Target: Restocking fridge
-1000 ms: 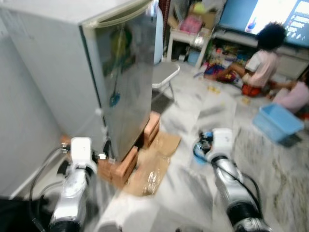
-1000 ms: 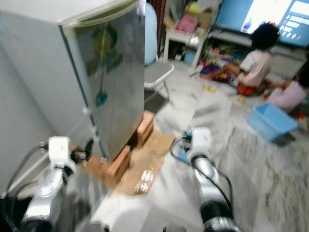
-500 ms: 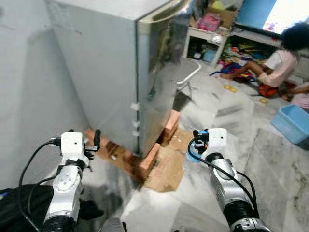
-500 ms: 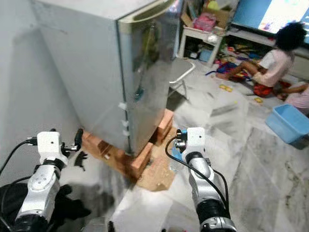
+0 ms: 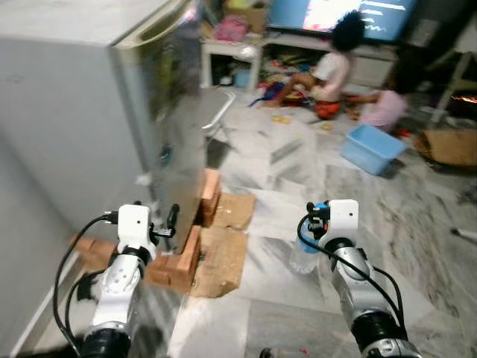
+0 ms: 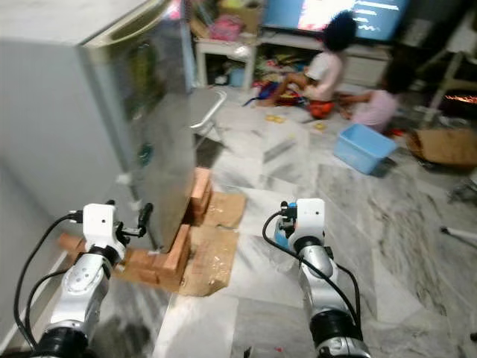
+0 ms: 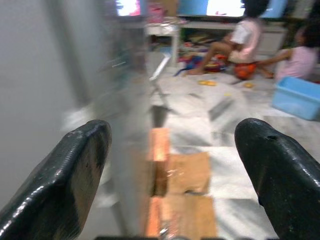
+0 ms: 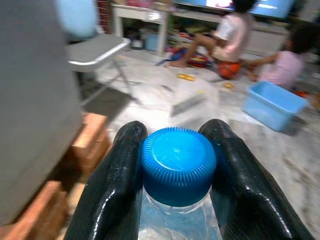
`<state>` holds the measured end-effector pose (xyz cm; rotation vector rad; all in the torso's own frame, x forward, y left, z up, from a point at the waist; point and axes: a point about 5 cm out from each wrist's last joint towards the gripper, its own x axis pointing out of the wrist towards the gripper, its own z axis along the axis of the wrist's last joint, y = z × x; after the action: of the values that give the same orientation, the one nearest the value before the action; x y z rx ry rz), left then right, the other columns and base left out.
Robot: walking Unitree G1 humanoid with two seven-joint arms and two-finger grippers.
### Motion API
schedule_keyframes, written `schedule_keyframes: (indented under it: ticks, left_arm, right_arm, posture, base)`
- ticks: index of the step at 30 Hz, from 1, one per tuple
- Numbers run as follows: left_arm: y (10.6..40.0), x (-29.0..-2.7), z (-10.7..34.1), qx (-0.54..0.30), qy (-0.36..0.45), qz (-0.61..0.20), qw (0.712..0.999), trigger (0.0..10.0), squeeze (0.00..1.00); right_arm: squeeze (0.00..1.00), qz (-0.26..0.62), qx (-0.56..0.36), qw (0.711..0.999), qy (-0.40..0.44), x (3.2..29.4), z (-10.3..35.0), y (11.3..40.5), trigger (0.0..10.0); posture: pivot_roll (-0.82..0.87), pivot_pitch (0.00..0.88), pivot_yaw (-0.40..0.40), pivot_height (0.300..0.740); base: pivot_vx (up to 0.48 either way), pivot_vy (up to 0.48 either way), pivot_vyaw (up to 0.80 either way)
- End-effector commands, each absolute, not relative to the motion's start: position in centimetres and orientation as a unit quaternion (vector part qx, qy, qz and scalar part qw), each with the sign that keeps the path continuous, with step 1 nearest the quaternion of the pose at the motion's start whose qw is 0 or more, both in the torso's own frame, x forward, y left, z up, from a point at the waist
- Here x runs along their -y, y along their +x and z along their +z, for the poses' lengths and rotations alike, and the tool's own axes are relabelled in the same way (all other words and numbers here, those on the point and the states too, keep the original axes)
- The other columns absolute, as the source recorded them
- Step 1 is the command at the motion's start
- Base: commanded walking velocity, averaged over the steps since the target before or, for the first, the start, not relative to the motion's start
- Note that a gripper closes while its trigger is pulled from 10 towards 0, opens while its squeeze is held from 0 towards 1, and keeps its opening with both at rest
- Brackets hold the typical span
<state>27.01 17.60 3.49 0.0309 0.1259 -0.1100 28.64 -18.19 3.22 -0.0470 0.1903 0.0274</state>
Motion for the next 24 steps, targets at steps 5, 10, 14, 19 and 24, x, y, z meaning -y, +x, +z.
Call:
schedule_keyframes:
  ticks: [5, 10, 14, 19, 24]
  left_arm:
    - [27.05, -17.93, 3.06, -0.075, 0.015, -0.051, 0.996, 10.0, 0.00]
    - [27.16, -18.18, 2.92, -0.082, 0.015, -0.037, 0.996, 10.0, 0.00]
    - [27.33, -18.04, 2.98, -0.079, 0.020, -0.044, 0.996, 10.0, 0.00]
    - [27.39, -18.01, 2.99, -0.078, 0.017, -0.044, 0.996, 10.0, 0.00]
    - [27.46, -17.94, 2.91, -0.081, 0.014, -0.046, 0.996, 10.0, 0.00]
  right_arm:
    - [0.00, 0.019, -0.076, 0.997, -0.015, 17.93, 4.09, 29.35, 10.0]
    - [0.00, 0.019, -0.077, 0.997, -0.015, 17.91, 4.08, 29.39, 10.0]
    - [0.00, 0.020, -0.078, 0.997, -0.016, 17.91, 4.10, 29.47, 10.0]
    - [0.00, 0.021, -0.079, 0.997, -0.017, 17.86, 4.09, 29.55, 10.0]
    - [0.00, 0.022, -0.079, 0.996, -0.018, 17.84, 4.09, 29.58, 10.0]
  posture:
    - [0.04, 0.000, -0.044, 0.740]
    - [0.04, 0.000, -0.045, 0.740]
    - [0.04, 0.000, -0.047, 0.740]
    - [0.04, 0.000, -0.046, 0.740]
    - [0.04, 0.000, -0.045, 0.740]
  base:
    - [0.349, 0.325, 0.00]
    - [0.162, 0.422, 0.00]
    - [0.000, 0.468, 0.00]
    - [0.000, 0.313, 0.00]
    - [0.000, 0.000, 0.00]
